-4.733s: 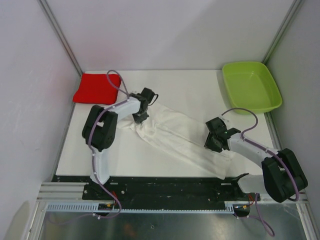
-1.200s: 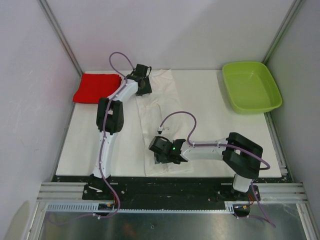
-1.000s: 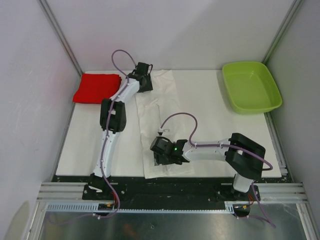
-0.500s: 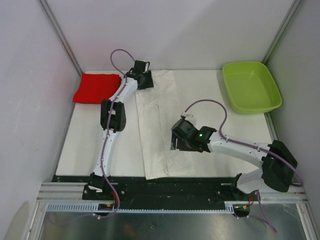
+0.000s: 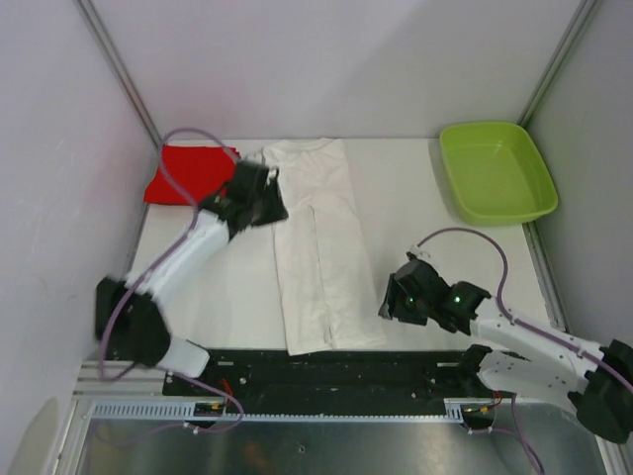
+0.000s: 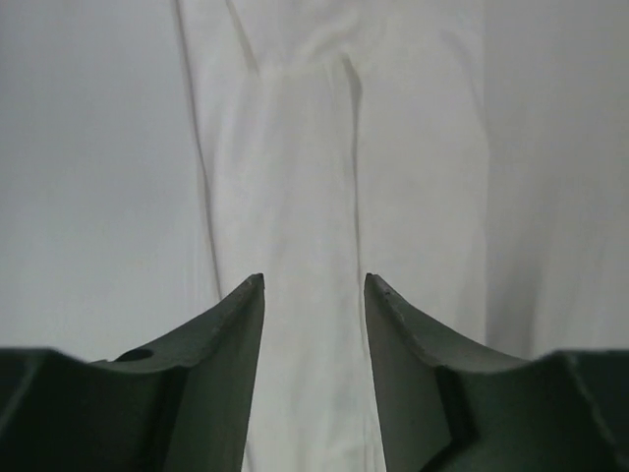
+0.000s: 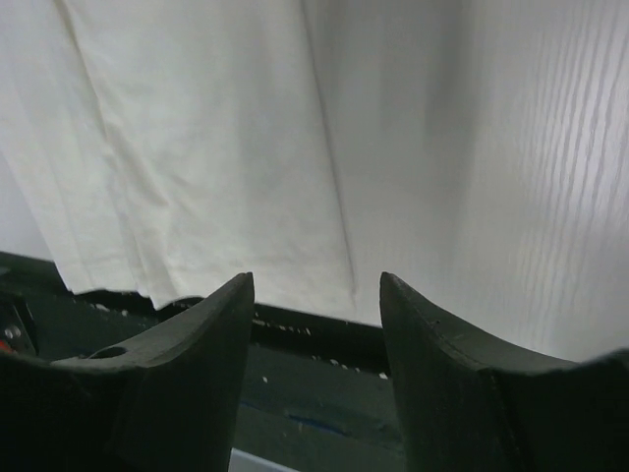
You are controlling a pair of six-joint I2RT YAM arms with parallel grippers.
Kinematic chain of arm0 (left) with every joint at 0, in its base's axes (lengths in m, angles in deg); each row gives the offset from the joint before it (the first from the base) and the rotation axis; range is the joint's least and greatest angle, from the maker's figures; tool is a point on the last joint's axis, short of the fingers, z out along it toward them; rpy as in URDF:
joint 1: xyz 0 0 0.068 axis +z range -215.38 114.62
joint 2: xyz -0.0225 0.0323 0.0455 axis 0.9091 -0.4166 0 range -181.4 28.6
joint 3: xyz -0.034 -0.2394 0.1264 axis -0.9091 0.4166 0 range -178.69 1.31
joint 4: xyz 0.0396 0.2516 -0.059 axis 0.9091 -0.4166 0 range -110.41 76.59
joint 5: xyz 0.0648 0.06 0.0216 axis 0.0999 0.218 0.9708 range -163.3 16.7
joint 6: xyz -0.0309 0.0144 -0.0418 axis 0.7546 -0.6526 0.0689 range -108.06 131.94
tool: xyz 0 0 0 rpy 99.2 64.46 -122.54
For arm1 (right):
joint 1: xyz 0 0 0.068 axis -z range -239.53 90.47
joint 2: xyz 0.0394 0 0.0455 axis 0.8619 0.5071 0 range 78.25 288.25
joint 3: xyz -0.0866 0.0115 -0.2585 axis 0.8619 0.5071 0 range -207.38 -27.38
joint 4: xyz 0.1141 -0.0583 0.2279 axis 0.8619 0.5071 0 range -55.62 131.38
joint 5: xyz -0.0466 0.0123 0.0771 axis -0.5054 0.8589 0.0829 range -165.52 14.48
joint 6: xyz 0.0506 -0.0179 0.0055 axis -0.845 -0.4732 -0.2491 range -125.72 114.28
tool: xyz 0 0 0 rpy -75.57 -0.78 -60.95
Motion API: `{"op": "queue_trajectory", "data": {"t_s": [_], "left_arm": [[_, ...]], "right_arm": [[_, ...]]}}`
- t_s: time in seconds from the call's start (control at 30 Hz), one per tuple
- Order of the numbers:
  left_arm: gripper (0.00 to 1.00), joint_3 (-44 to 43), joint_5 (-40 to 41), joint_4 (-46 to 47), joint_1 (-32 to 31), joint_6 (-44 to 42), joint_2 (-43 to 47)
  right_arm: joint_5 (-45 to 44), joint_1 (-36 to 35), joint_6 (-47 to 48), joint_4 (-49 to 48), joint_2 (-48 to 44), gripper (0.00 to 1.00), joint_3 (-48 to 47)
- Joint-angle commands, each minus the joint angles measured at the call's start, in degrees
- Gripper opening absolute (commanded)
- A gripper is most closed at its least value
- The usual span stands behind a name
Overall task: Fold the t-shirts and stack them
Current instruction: Rotate the tshirt 85 degrees, then grab the bottom of the folded rectangular tshirt with both arms
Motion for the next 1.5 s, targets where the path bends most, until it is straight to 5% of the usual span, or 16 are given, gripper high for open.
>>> {"op": "queue_trajectory", "data": {"t_s": [0.0, 0.2, 0.4, 0.77, 1.47], "left_arm": [[0.48, 20.0, 3.1, -1.5, -6.0, 10.4, 16.5], [0.43, 38.6, 2.6, -6.8, -14.8, 20.3, 36.2], [0.41, 45.7, 2.9, -10.1, -25.4, 27.9, 42.6], [0.4, 49.5, 3.5, -8.9, -38.5, 37.7, 37.9], [0.37, 54.2, 0.4, 2.2, -41.3, 41.7, 35.4]], "right_arm": [[5.8, -0.3, -4.1, 1.4, -8.0, 0.56, 5.7], [4.0, -2.6, -7.0, 4.0, -12.3, 0.53, 8.3], [3.2, -5.8, -8.9, 0.1, -9.3, 0.52, 11.2], [3.2, -5.8, -9.4, -6.5, -3.0, 0.42, 14.5], [3.6, -6.4, -9.7, -6.6, -2.5, 0.38, 14.5]]}}
